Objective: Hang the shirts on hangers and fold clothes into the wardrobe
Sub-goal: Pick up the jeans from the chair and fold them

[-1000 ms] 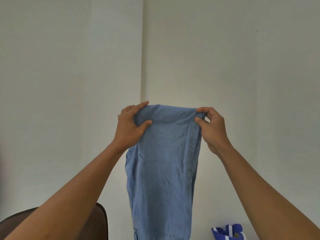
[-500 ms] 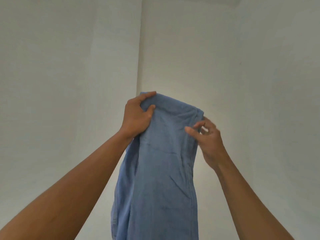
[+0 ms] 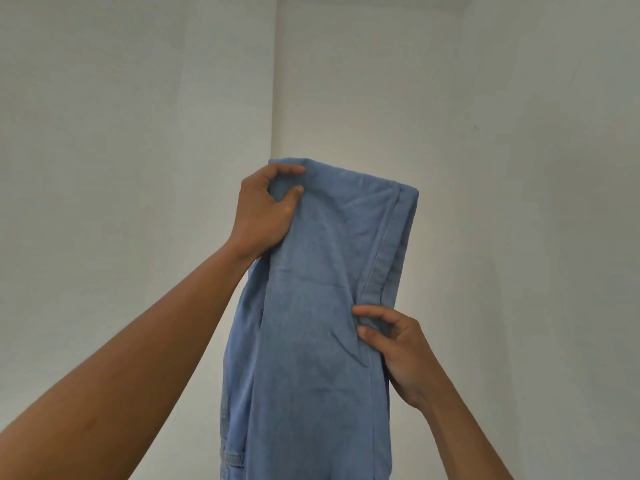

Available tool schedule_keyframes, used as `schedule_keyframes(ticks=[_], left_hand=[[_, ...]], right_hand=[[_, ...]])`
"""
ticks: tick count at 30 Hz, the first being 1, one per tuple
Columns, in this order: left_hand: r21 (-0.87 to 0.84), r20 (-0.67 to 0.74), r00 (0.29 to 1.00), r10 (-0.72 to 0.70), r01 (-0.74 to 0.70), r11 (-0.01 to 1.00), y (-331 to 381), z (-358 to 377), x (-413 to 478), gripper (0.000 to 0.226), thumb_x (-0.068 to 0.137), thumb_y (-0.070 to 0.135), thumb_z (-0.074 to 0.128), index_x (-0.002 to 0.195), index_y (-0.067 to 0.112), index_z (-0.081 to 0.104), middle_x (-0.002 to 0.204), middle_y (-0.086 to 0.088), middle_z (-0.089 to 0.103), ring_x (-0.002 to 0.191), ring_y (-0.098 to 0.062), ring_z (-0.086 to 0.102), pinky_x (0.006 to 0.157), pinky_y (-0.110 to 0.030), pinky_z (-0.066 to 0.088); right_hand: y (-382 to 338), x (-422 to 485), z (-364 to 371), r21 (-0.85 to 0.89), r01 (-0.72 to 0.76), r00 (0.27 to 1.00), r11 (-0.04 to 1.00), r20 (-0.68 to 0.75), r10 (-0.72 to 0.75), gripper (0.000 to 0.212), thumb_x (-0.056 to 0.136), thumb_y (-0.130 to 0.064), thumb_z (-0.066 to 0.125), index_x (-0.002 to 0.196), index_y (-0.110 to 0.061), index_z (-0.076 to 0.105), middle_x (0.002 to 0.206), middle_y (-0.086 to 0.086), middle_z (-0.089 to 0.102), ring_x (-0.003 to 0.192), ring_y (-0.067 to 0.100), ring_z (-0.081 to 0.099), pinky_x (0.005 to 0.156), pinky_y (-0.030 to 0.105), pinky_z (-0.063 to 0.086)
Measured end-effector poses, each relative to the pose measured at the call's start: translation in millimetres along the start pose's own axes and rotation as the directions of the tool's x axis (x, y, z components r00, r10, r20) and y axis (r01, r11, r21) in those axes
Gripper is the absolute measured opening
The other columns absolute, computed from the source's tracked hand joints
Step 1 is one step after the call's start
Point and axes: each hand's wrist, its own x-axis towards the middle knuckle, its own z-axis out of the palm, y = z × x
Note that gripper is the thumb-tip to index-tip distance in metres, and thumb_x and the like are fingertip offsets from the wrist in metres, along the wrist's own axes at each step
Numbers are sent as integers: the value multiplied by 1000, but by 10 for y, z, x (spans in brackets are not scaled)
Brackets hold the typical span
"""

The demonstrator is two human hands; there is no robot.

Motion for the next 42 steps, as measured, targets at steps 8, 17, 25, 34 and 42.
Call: schedule_keyframes(ticks=[8, 17, 25, 34, 42], left_hand=[[-9, 303, 953, -25, 29, 1000, 60, -52, 141, 113, 80, 17, 81, 155, 46, 2, 137, 8, 54, 121, 0, 55, 98, -19, 48], [310, 234, 856, -460, 383, 870, -26, -379, -745, 136, 51, 79, 79, 156, 44, 1, 161, 3, 27, 142, -21, 37, 109, -45, 40], [44, 379, 695, -611, 646, 762, -258, -395, -1816, 129, 46, 66, 91, 149, 53, 15, 146, 18, 46, 123, -9, 57, 99, -40, 53], [-79, 326, 605, -726, 783, 617, -348, -296, -2057, 141, 59, 50, 92, 157, 37, -8, 158, 9, 28, 139, -17, 41, 102, -33, 46], [-211, 128, 712, -690, 700, 683, -540, -379, -2005, 102, 77, 15, 84, 152, 48, 23, 154, 2, 37, 132, -14, 44, 101, -31, 47]], right_hand=[[135, 47, 94, 12, 150, 977, 989, -152, -146, 53, 79, 0, 80, 123, -28, 69, 124, -15, 69, 118, 6, 63, 103, 34, 51], [-13, 125, 23, 56, 114, 979, 992, -176, -102, 48, 84, -4, 75, 126, -26, 68, 123, -12, 70, 114, 7, 65, 98, 32, 55], [15, 145, 168, 82, -133, 981, 988, -129, 143, 39, 83, -5, 78, 117, -21, 73, 104, -2, 77, 92, 14, 74, 76, 29, 61], [154, 81, 211, -15, -332, 934, 943, -145, 327, 52, 75, 4, 80, 121, -16, 68, 114, 10, 68, 94, 26, 73, 84, 42, 61], [211, -225, -76, -61, -490, 843, 869, 219, 491, 95, 69, -16, 91, 143, -47, 41, 139, 1, 52, 119, 27, 63, 87, 49, 59]])
